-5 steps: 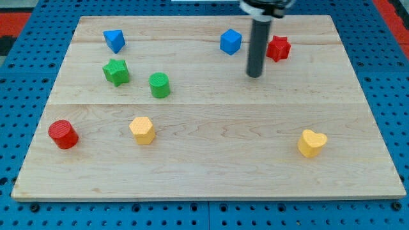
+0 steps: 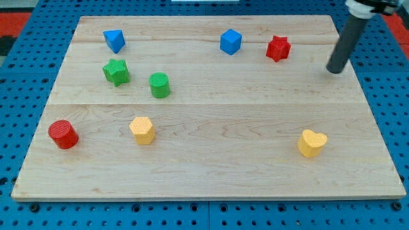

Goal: Put the red star in between the blue blocks

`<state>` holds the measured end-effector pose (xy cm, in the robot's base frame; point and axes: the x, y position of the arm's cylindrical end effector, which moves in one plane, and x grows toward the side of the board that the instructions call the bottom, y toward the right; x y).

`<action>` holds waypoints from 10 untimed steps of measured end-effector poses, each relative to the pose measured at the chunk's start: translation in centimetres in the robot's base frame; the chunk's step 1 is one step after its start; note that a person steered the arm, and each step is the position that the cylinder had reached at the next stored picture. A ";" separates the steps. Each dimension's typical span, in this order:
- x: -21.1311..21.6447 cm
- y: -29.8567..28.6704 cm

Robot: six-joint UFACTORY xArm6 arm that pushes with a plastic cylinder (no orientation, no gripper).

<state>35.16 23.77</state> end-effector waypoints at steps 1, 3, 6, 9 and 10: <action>-3.2 -2.5; -5.3 -6.8; -4.2 -22.8; -4.6 -31.9; -5.9 -33.5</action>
